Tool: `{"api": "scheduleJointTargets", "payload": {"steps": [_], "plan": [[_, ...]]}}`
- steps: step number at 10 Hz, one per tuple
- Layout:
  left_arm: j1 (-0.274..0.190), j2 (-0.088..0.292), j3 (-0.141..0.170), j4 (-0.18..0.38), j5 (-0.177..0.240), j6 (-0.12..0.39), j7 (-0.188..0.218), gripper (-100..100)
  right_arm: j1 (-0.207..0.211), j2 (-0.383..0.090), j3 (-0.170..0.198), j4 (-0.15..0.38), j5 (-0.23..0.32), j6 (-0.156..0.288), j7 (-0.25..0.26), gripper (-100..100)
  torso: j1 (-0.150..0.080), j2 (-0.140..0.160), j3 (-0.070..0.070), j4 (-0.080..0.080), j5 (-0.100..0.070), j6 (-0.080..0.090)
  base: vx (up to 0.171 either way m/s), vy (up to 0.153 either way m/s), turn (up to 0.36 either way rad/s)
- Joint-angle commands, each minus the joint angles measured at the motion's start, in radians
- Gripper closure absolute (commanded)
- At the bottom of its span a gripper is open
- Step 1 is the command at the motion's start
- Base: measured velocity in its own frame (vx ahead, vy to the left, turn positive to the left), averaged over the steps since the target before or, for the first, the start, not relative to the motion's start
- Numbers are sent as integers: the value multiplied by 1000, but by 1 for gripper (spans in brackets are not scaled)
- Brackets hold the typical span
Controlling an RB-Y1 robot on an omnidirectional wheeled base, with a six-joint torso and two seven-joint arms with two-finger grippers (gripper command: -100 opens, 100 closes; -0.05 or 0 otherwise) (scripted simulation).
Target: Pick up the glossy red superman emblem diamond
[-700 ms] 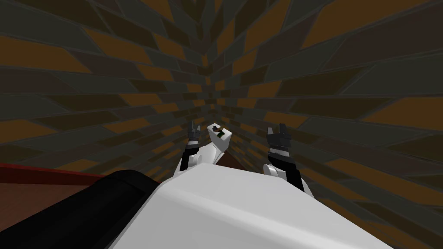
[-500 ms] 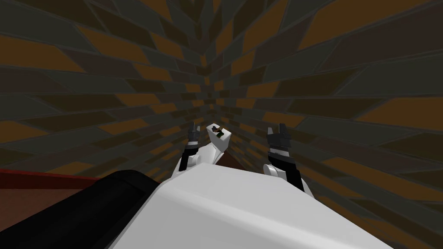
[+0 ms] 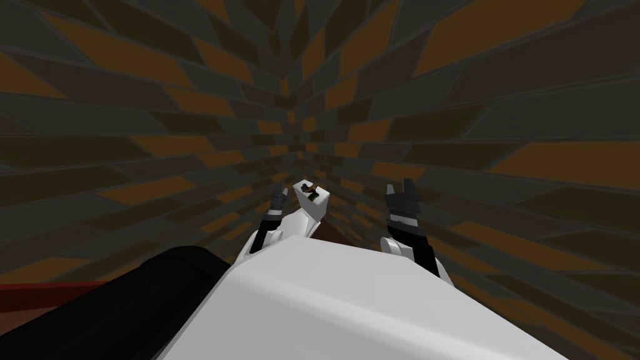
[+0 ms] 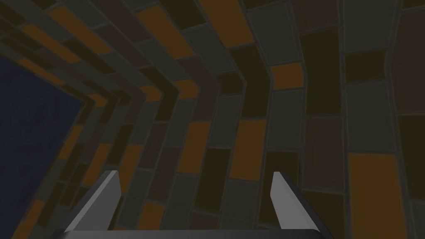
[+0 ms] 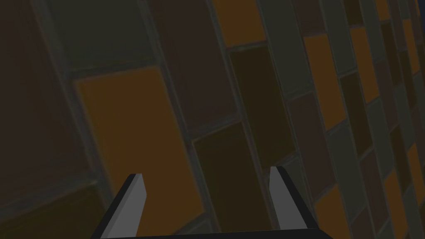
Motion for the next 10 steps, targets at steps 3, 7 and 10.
{"api": "scheduleJointTargets", "payload": {"steps": [3,7,10], "plan": [[52,99,28,51,-28,-18,6,-100,0,0,0,0,0,0,0,0,-1,0,0,0,0,0,32,-35,-127],[138,223,73,138,-76,-52,17,-100,0,0,0,0,0,0,0,0,0,0,0,0,0,0,35,-36,-145],[169,306,90,170,-94,-65,21,-100,0,0,0,0,0,0,0,0,-1,0,0,0,0,0,37,-34,-102]]}}
